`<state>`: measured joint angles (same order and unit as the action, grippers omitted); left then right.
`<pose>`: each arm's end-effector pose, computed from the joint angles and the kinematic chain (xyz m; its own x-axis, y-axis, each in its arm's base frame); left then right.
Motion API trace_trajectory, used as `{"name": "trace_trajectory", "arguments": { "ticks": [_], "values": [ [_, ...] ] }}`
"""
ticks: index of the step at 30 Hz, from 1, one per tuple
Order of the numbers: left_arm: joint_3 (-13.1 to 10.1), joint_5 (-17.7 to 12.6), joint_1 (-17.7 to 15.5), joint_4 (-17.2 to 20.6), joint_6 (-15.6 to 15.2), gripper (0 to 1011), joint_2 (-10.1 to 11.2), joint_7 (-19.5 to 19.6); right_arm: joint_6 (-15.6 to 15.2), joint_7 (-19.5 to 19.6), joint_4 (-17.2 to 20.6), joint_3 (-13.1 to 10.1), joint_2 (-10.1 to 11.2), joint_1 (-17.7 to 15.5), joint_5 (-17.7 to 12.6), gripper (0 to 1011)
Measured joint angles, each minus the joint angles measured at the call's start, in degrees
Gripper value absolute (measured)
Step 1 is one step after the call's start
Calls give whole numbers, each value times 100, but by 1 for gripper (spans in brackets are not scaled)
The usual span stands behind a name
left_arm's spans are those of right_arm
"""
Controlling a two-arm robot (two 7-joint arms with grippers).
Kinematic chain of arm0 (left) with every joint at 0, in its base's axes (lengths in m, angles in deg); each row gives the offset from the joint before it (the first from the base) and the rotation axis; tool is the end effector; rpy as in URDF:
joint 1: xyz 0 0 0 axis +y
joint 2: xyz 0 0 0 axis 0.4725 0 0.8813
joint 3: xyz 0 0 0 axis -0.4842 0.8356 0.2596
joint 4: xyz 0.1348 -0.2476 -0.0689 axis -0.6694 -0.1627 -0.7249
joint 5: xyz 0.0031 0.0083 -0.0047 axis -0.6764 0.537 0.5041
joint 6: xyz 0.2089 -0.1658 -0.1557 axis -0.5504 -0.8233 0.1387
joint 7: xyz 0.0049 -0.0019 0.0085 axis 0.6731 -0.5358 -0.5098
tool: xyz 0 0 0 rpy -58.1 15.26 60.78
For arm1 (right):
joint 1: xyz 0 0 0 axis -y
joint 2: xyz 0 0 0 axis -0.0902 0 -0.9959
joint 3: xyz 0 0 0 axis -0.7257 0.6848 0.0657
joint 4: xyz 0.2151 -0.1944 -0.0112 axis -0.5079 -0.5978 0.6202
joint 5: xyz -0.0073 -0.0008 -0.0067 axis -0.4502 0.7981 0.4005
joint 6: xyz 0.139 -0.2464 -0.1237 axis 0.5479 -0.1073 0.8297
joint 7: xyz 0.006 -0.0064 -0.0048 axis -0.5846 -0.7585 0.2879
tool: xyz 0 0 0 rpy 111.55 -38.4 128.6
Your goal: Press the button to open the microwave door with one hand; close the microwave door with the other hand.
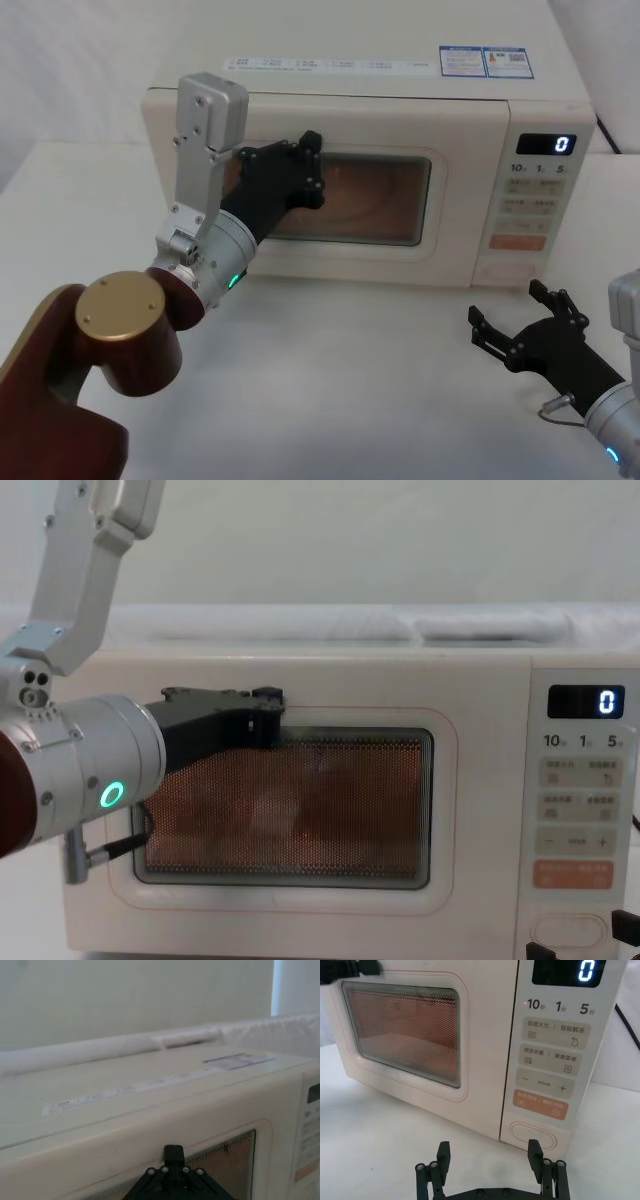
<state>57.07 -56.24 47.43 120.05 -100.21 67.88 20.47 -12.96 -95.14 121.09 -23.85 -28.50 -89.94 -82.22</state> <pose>0.3770 -0.0344 -0.1979 0.4617 0.8814 0.0993 -0.8801 0.4692 -0.0727 0.2963 -0.0081 -0.3056 0.4653 -0.8838 0.0495 0.8846 0.4623 -0.0611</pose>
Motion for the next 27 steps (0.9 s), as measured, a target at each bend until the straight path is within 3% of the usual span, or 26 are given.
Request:
{"name": "trace_trajectory", "arguments": {
  "ticks": [17,27],
  "values": [
    [97,-2,94,5,29,0,-16,-13,0,0,0,0,0,0,0,1002],
    [265,88,619,602,211,0,94,-53,0,0,0,-1,0,0,0,1002]
  ]
}}
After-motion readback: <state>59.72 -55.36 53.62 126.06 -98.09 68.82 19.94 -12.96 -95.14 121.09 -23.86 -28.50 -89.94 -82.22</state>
